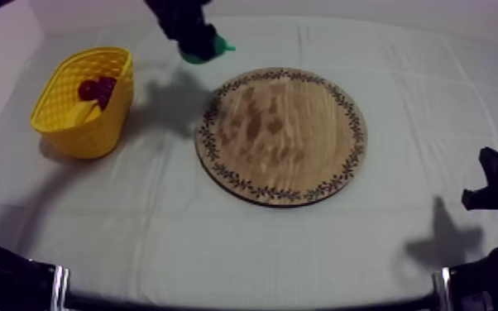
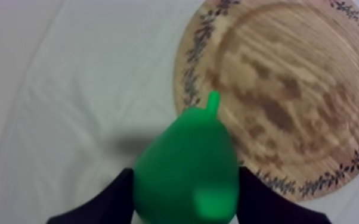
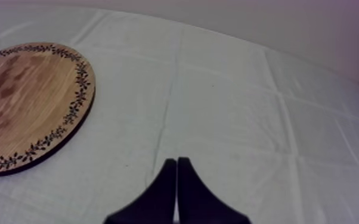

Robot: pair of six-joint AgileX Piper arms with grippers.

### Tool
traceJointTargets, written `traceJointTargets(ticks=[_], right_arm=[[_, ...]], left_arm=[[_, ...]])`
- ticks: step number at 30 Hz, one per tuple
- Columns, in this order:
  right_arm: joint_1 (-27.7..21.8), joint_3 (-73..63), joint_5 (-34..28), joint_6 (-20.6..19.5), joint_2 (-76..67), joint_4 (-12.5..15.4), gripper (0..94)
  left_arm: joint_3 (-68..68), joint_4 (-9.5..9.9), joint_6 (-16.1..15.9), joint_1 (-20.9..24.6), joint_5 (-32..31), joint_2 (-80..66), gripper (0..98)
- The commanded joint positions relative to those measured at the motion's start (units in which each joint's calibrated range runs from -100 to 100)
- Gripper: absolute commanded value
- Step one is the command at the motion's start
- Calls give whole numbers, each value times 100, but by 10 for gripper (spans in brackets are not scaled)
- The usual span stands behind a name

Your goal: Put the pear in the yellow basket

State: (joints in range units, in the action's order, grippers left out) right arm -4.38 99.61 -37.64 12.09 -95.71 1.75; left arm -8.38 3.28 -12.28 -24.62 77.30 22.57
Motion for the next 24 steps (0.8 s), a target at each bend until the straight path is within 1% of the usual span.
traceJointTargets(ticks=[1, 6, 10, 12, 15, 19, 24], right_arm=[[1, 5, -2, 3, -5, -2, 3], [1, 5, -2, 0, -5, -2, 3], [1, 5, -2, 0, -5, -2, 3], [1, 5, -2, 0, -5, -2, 3], [1, 5, -2, 0, -5, -2, 3], [1, 5, -2, 0, -5, -2, 3], [1, 5, -2, 1, -5, -2, 3]], left_arm=[[697, 61, 119, 122, 9, -849, 409], [1405, 255, 452, 368, 25, -1689, 427], [1635, 383, 726, 603, 27, -2069, 442], [1685, 425, 812, 748, 7, -2154, 437], [1799, 483, 839, 991, -128, -2218, 422], [2065, 558, 826, 1304, -460, -2212, 408], [2385, 568, 818, 1623, -824, -1980, 390]])
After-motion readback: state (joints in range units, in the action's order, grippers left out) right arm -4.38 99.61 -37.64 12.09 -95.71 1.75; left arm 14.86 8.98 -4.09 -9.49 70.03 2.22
